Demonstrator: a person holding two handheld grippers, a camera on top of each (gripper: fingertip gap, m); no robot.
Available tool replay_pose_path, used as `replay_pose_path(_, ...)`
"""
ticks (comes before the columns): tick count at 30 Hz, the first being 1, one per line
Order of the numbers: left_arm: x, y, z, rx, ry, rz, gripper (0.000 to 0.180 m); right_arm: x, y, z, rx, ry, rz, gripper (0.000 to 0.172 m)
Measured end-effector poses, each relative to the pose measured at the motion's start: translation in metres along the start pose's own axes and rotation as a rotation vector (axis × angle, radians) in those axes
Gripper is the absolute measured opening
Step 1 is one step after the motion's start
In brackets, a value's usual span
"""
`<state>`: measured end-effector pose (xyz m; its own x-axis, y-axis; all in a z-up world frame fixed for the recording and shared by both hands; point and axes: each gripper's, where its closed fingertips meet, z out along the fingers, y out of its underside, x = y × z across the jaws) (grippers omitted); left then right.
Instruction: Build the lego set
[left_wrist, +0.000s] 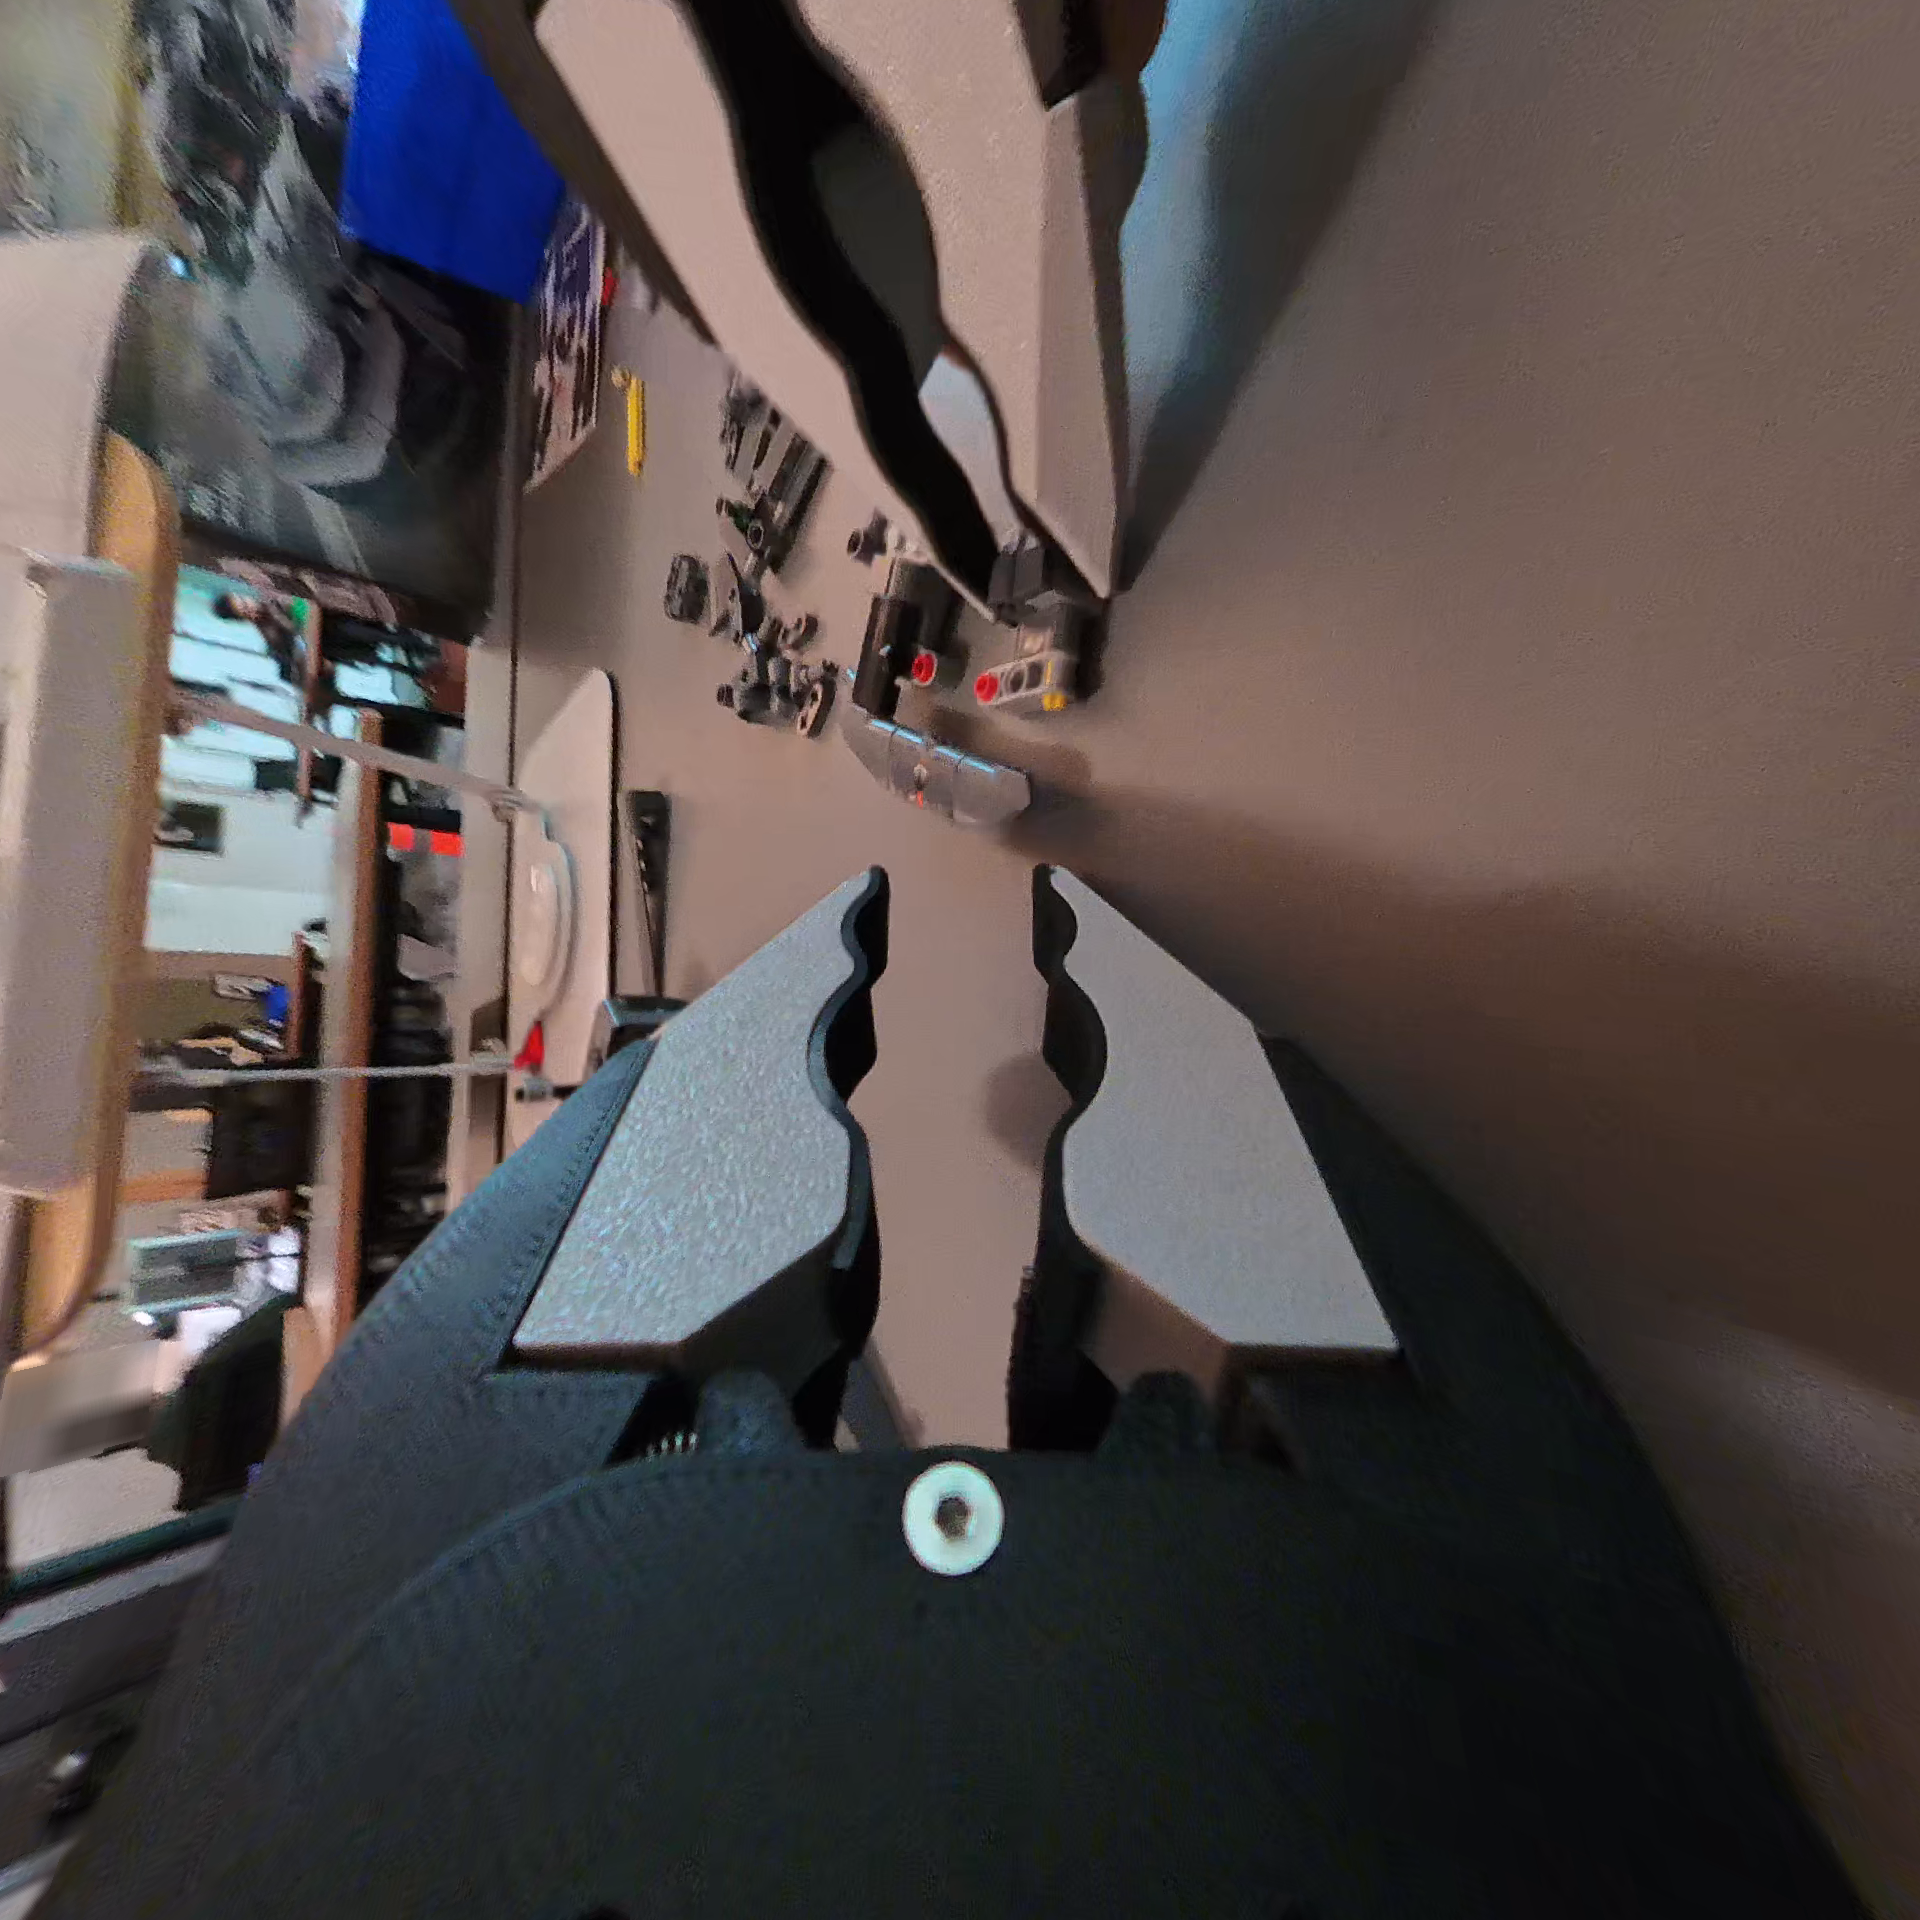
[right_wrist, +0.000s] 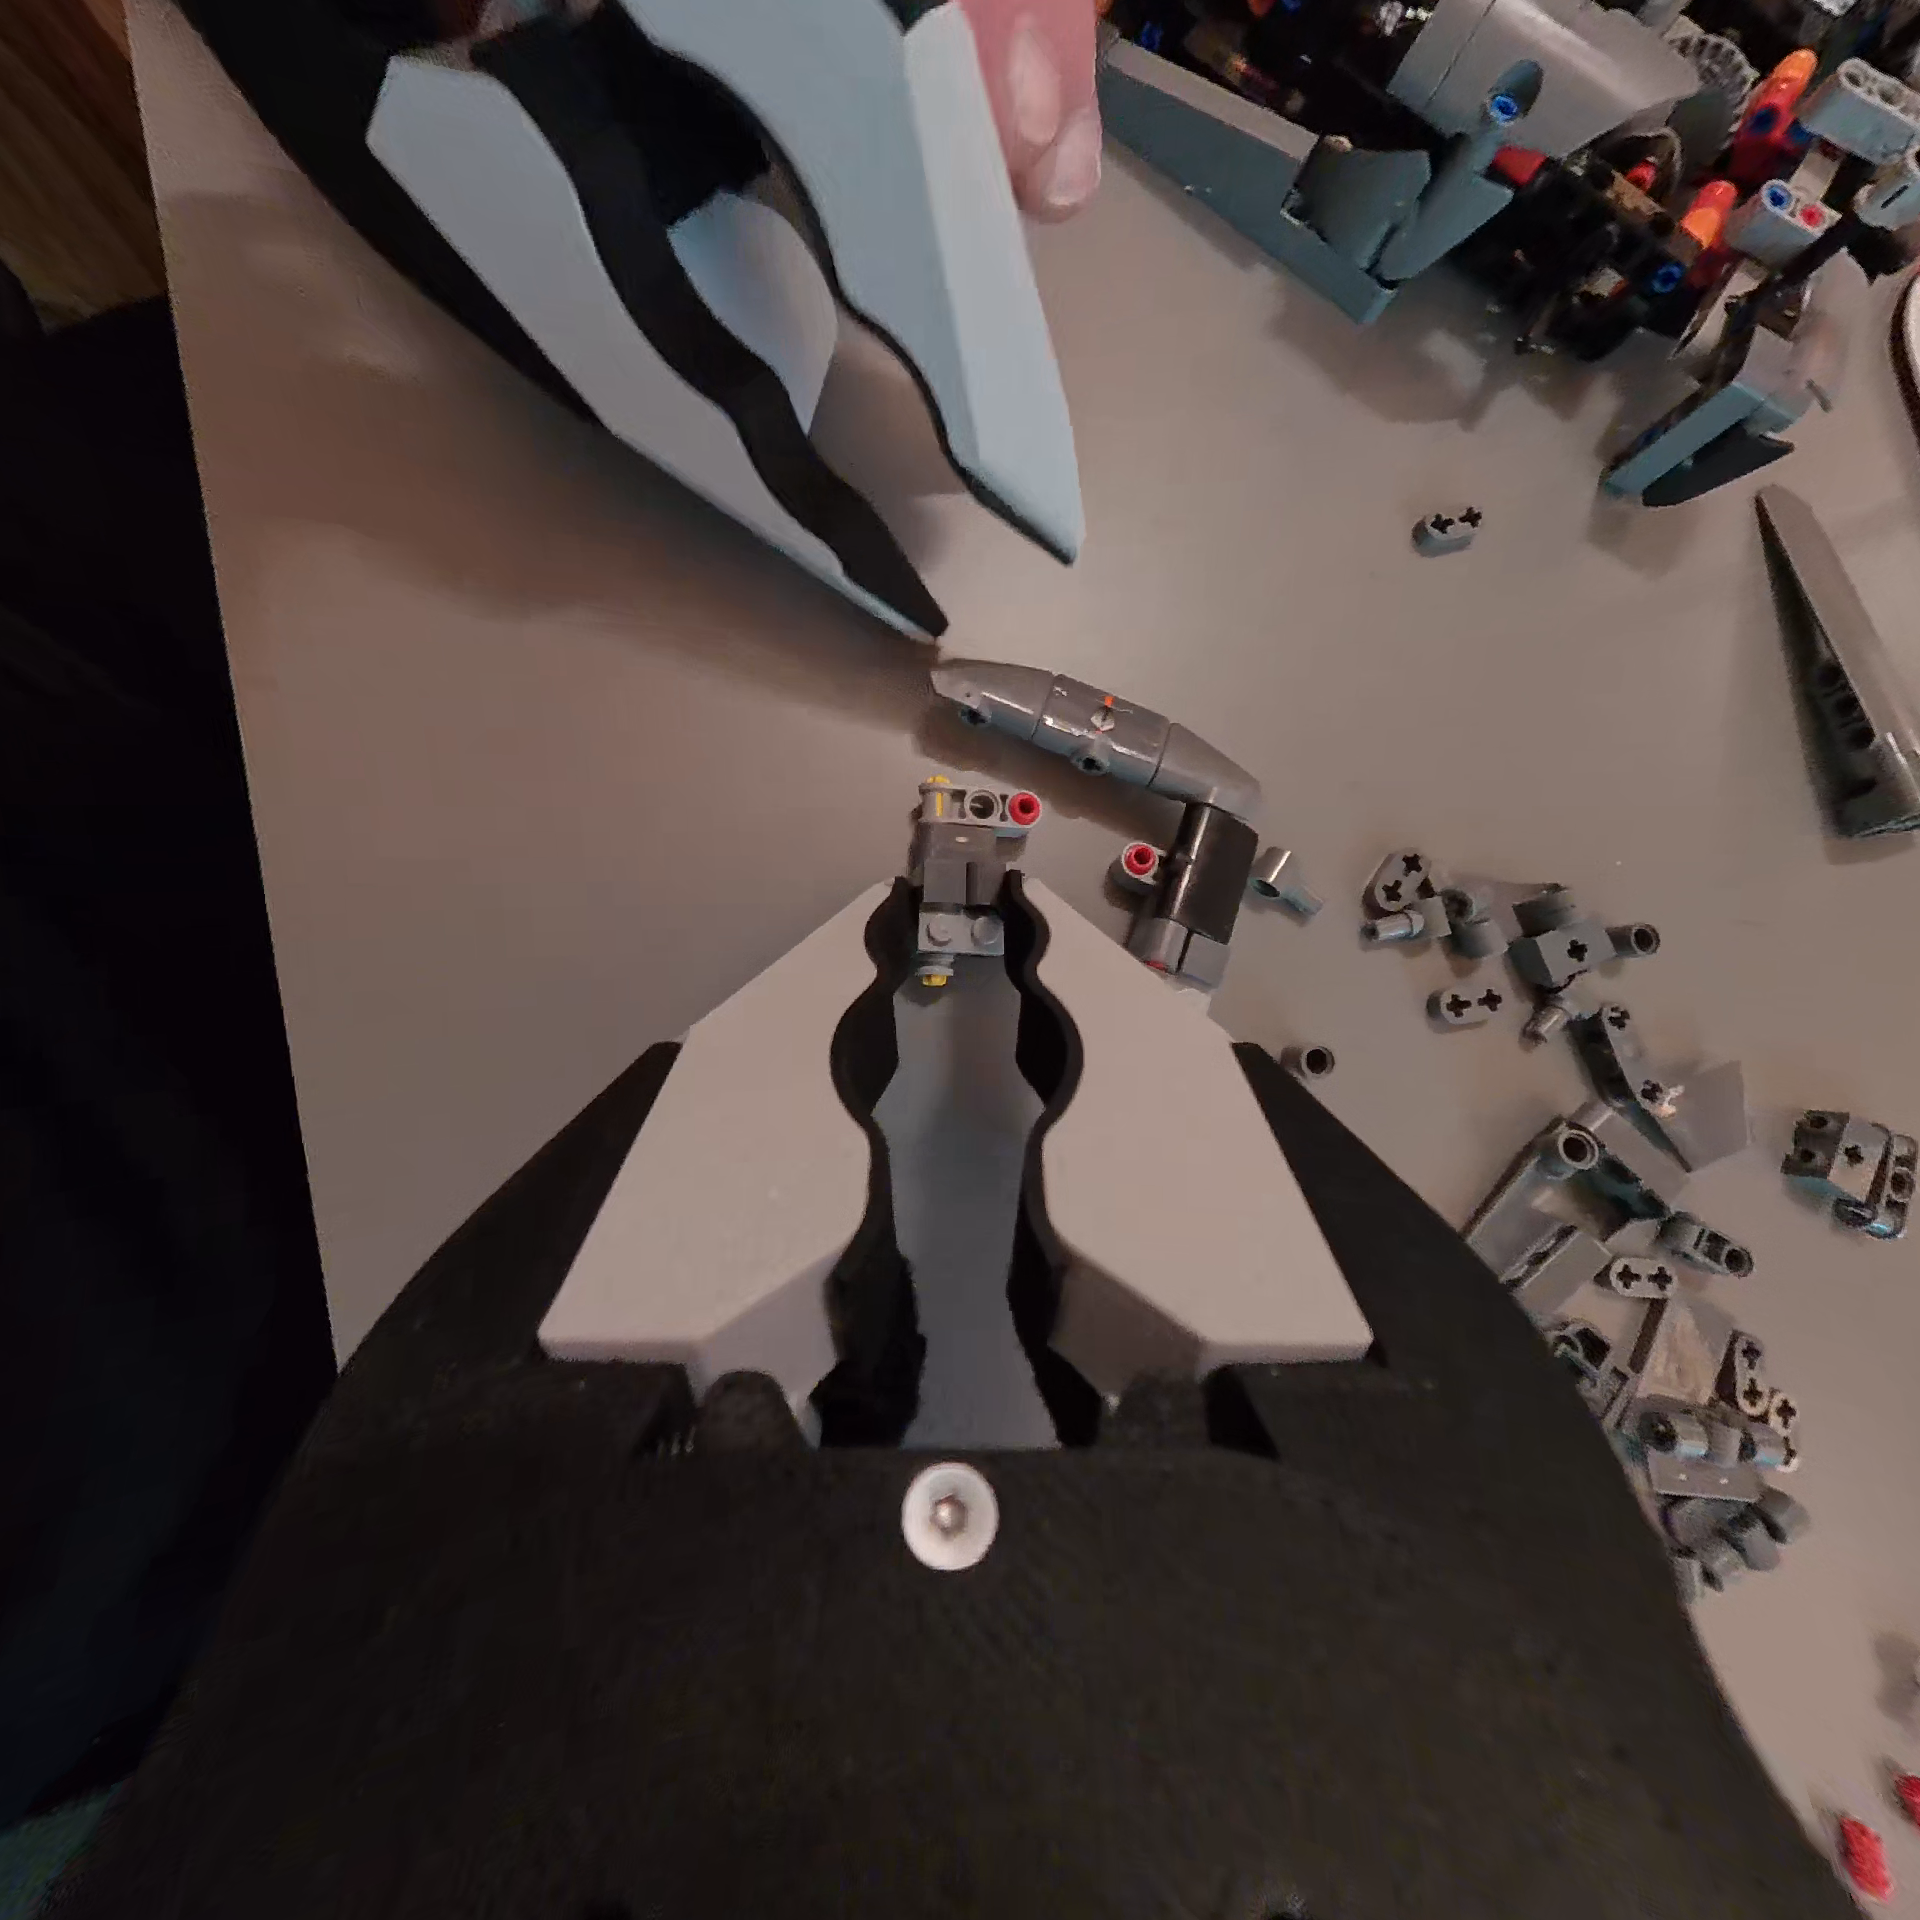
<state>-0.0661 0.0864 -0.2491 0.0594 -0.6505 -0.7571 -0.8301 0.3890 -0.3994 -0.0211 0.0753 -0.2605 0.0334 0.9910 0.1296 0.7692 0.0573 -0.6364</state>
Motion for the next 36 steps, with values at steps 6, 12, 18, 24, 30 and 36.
replay_pose_path(6,0.001,-0.011,0.005,0.052,-0.069,0.156,0.022,0.0,-0.003,0.002,0.009,0.019,0.047,0.014)
replay_pose_path(12,0.003,-0.013,0.012,0.044,-0.089,0.251,0.007,0.002,-0.003,0.002,0.018,0.029,0.093,0.014)
replay_pose_path(18,0.006,-0.016,0.018,0.032,-0.108,0.317,0.003,0.005,-0.001,0.001,0.025,0.042,0.133,0.014)
replay_pose_path(24,0.005,-0.017,0.019,0.003,-0.137,0.379,0.002,0.008,0.002,-0.003,0.024,0.06,0.173,0.014)
replay_pose_path(30,0.006,-0.02,0.022,-0.026,-0.137,0.421,0.002,0.008,0.003,-0.003,0.034,0.068,0.203,0.014)
replay_pose_path(36,0.006,-0.02,0.025,-0.038,-0.131,0.429,0.002,0.008,0.006,-0.004,0.033,0.074,0.215,0.014)
